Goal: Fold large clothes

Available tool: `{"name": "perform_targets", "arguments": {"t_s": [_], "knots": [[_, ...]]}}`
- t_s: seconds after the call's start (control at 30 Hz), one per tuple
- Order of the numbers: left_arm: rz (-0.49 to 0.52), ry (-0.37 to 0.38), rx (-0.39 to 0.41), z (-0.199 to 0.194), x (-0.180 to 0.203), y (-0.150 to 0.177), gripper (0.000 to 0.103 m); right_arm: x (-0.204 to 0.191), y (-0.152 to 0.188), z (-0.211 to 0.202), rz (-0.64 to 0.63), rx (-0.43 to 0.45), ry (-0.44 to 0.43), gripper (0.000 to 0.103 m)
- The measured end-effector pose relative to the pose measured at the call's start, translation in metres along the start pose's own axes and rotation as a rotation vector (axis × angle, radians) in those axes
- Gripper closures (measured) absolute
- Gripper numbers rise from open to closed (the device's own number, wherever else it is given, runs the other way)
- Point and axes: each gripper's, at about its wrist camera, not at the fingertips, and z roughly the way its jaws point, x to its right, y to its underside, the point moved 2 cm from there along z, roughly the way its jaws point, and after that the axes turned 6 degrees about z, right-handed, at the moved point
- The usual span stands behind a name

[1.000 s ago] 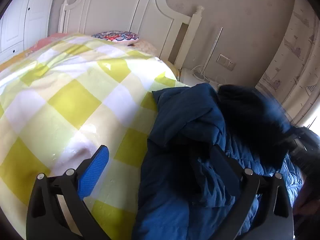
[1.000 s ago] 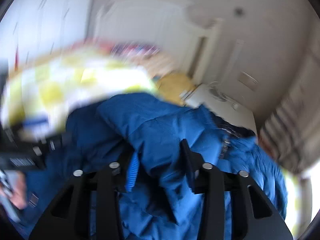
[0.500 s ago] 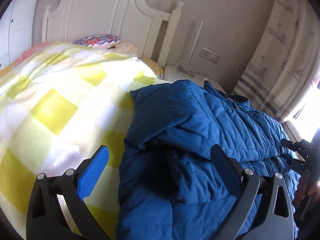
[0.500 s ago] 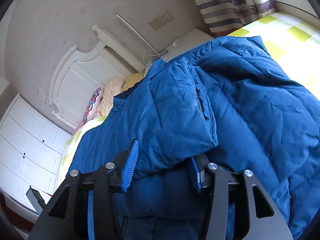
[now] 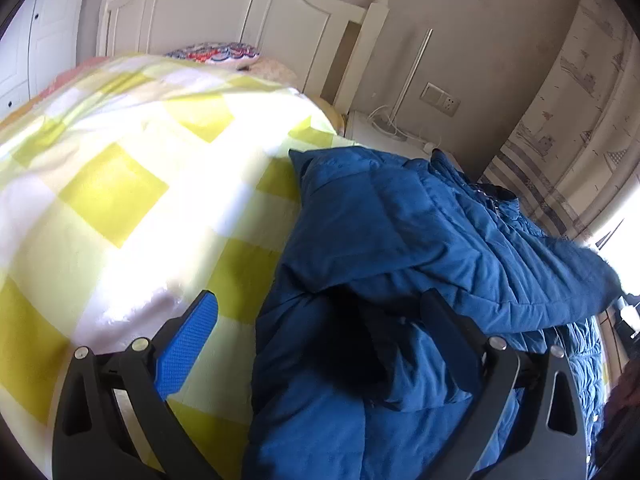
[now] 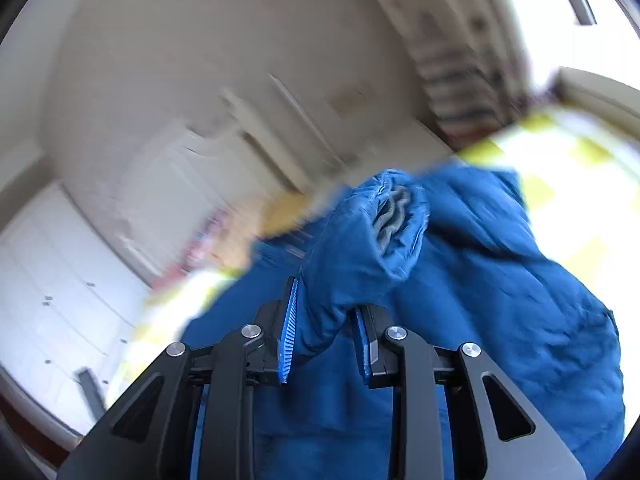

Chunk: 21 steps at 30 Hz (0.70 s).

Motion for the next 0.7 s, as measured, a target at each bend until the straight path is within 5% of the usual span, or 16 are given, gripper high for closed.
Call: {"name": "perform_targets", "arguments": {"t_s": [0.07,0.13,0.23,0.33,0.53,0.63,0.7], "knots": [[-0.012,-0.003,-0.007,0.002,-0.003,0.0,0.003,0.027,0.011,0.013,0.091,-0.069,0.015,0.076],[-0.019,-0.002,-0.005,0.001,-0.005,0.001,0.003,0.03,0.013,0.005,0.118,-0.049,0.015,0.072],[-0.023,-0.003,-0.009,0.002,-0.007,0.001,0.003,0.018,0.007,-0.028,0.113,0.117,0.082,0.064],[-0.018,-0.006,-0.012,0.003,-0.006,0.001,0.003,-0.024,-0.002,-0.047,-0.091,0.237,0.146,0.062],[-0.01,-0.014,0.01,-0.002,-0.003,-0.001,0.003,-0.084,0.009,0.021,-0.468,0.022,0.262,0.054],[0.042,-0.009,0.044,-0.015,0.008,-0.007,0.003,-0.063,0.013,0.049,-0.477,-0.052,0.387,0.05],[0.079,0.015,0.099,-0.031,0.022,-0.02,0.003,-0.051,0.021,0.05,-0.46,-0.048,0.35,0.05]]}}
